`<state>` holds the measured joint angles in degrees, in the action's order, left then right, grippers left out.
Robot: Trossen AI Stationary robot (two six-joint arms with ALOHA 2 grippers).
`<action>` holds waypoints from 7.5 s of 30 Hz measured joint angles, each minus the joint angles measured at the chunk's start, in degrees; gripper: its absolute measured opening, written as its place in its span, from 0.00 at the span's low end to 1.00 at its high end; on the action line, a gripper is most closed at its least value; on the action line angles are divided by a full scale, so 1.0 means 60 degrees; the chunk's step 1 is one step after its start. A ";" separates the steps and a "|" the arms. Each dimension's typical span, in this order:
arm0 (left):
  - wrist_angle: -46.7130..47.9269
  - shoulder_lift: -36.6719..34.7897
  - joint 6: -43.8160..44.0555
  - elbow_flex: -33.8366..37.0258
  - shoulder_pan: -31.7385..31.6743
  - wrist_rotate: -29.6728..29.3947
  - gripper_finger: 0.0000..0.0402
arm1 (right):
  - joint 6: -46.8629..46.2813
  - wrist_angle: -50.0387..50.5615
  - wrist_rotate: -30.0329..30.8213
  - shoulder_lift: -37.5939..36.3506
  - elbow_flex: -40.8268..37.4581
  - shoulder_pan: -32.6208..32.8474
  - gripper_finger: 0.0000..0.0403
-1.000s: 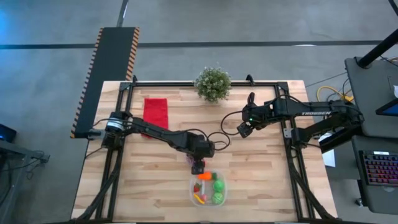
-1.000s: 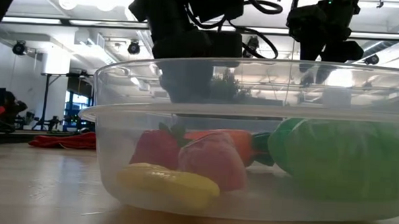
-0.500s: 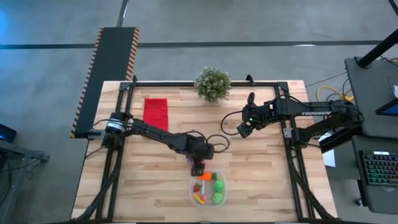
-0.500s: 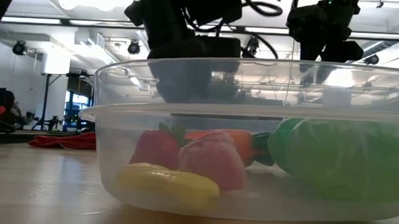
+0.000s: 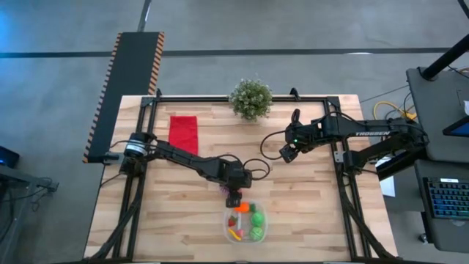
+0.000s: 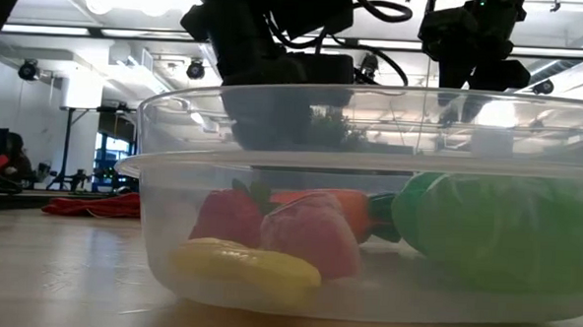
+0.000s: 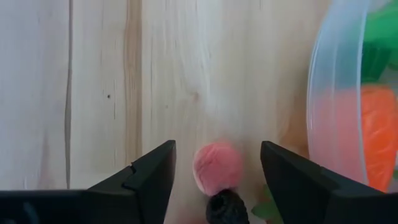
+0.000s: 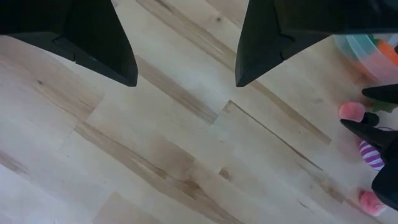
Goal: Pick and placing Produce into tupperware
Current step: Put the bottom pink peach into the transparent bin, then put the red strawberry into the transparent bin
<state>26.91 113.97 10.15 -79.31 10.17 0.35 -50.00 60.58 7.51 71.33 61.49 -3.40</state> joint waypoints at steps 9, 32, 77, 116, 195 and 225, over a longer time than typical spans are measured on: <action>0.0013 0.0000 0.0009 0.0078 0.0000 -0.0002 0.43 | -0.0056 0.0009 0.0000 0.0000 0.0000 0.0000 0.65; -0.0410 0.0000 0.0288 0.0546 0.0015 -0.0010 0.42 | -0.0171 0.0011 -0.0030 0.0000 0.0000 0.0000 0.65; 0.0552 -0.1654 0.0779 0.0463 0.0097 -0.0388 0.17 | -0.0349 0.0033 -0.0077 0.0004 0.0000 0.0000 0.65; 0.0267 -0.1805 0.2437 0.0801 0.2544 -0.0666 0.44 | -0.2455 -0.0496 0.0004 0.0004 0.0000 0.1279 0.65; -0.2885 -0.1373 -0.5264 0.2998 0.1402 -0.0593 0.44 | -0.2590 -0.0382 -0.0022 0.0004 0.0000 0.1293 0.65; -0.2883 -0.1071 -0.5260 0.2849 0.1356 -0.0530 0.43 | -0.2488 -0.0382 -0.0019 0.0004 0.0000 0.1293 0.65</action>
<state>9.61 107.55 -21.41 -62.22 18.31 -2.83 -64.93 58.28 7.40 71.35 61.49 4.36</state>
